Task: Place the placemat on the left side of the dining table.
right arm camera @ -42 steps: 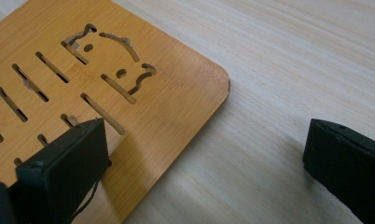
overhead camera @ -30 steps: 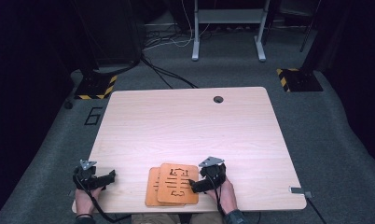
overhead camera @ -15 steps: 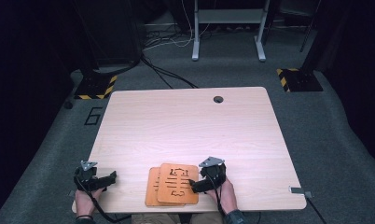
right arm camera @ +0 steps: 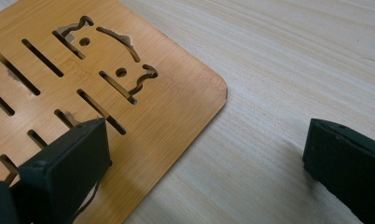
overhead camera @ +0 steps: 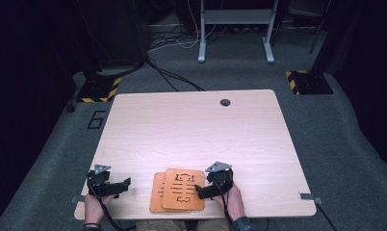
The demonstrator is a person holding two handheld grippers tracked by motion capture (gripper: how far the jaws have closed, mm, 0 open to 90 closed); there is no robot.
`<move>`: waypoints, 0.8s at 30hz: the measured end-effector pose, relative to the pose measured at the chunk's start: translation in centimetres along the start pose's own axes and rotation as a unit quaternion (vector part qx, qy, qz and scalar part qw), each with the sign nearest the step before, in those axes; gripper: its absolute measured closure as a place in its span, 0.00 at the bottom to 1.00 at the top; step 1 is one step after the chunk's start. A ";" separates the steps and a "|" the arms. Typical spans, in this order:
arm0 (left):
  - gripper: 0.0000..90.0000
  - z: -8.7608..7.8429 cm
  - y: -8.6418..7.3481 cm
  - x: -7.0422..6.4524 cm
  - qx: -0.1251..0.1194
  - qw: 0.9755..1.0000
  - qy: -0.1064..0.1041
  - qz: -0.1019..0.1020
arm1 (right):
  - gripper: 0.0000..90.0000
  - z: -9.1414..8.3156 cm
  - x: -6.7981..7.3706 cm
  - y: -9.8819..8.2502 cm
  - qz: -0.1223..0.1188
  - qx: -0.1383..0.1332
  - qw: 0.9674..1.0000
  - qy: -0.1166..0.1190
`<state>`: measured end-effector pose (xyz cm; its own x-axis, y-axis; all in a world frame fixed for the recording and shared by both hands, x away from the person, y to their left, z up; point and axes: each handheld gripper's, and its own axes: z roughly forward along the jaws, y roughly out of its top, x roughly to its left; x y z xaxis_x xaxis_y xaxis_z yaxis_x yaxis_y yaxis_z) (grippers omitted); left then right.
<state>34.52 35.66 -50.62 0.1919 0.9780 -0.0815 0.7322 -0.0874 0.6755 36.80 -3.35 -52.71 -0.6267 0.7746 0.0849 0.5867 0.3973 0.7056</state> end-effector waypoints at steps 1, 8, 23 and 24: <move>0.00 0.0 0.0 0.0 0.000 1.000 0.000 0.000 | 0.00 0.0 0.0 0.0 0.000 0.000 1.000 0.000; 0.00 0.0 0.5 -1.7 0.009 1.000 -0.021 0.020 | 0.00 0.0 0.0 0.0 0.003 0.000 1.000 -0.001; 0.00 -0.2 1.2 -4.7 0.013 0.996 -0.080 0.029 | 0.00 0.0 0.0 0.0 0.001 -0.004 1.000 -0.004; 0.00 -0.1 1.2 -4.9 0.014 0.996 -0.084 0.034 | 0.00 0.0 0.0 0.0 0.001 -0.004 1.000 -0.004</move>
<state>34.40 30.78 -49.27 0.3455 0.9248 -0.1592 0.7315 -0.1591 0.6630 36.78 -3.33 -52.76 -0.6215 0.7792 0.0809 0.5834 0.3914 0.7117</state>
